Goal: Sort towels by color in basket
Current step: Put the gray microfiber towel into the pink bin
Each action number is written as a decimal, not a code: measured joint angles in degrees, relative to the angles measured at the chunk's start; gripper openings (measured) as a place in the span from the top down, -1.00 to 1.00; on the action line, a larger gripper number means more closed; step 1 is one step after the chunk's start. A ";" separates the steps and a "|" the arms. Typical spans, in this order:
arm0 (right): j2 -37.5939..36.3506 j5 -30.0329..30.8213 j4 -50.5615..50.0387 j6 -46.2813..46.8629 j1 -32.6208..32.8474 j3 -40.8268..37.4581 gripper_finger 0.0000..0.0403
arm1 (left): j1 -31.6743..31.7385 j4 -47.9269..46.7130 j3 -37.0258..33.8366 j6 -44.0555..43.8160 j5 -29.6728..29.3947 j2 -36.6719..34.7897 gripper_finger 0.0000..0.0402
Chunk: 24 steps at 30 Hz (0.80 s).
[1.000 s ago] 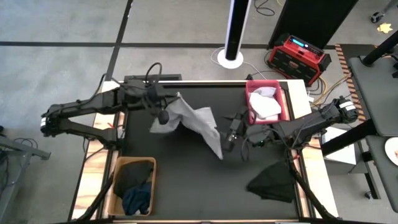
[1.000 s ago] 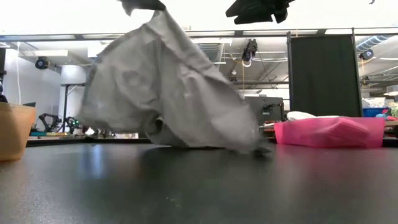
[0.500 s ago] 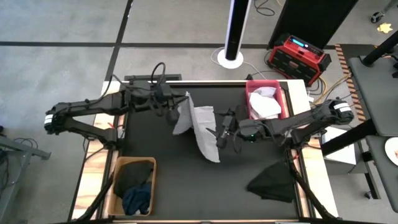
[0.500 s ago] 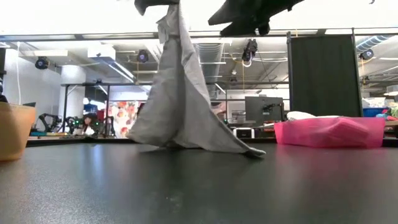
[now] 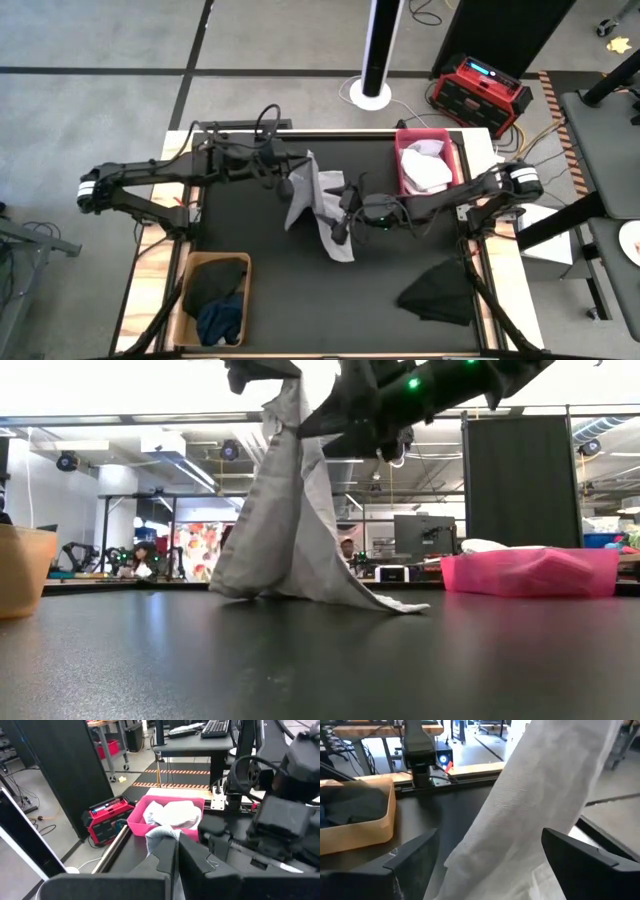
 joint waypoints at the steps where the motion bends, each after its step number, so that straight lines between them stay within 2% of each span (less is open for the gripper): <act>1: 0.78 -0.02 0.49 0.42 -0.23 0.00 -0.68 | 0.00 -0.04 0.00 0.00 0.00 0.13 1.00; 4: 2.67 0.02 0.61 2.13 -1.25 0.00 -0.55 | 0.00 0.13 0.00 -0.04 0.02 0.30 1.00; 7: 3.85 0.04 0.54 3.44 -2.21 0.00 -0.28 | 0.00 0.15 0.00 -0.04 0.00 0.27 1.00; 11: 4.28 0.02 0.08 2.89 -2.54 0.00 0.30 | 0.00 -0.11 0.00 0.14 -0.06 0.04 0.98; 14: 2.77 -0.06 -1.23 0.37 -2.39 0.00 0.82 | 0.02 -1.21 0.00 1.03 -0.07 0.02 0.87; 17: -0.41 -0.66 -2.51 -0.50 -2.04 0.00 0.93 | 0.40 -3.74 0.00 2.28 -0.10 -0.09 0.66; 20: -4.36 -4.68 -5.02 -0.60 -2.04 0.00 0.95 | 1.30 -8.98 1.34 2.34 -0.26 0.01 0.39; 24: -10.30 -11.77 -7.37 -0.62 -2.04 0.00 0.96 | 1.57 -15.71 3.80 2.27 -6.94 0.56 0.06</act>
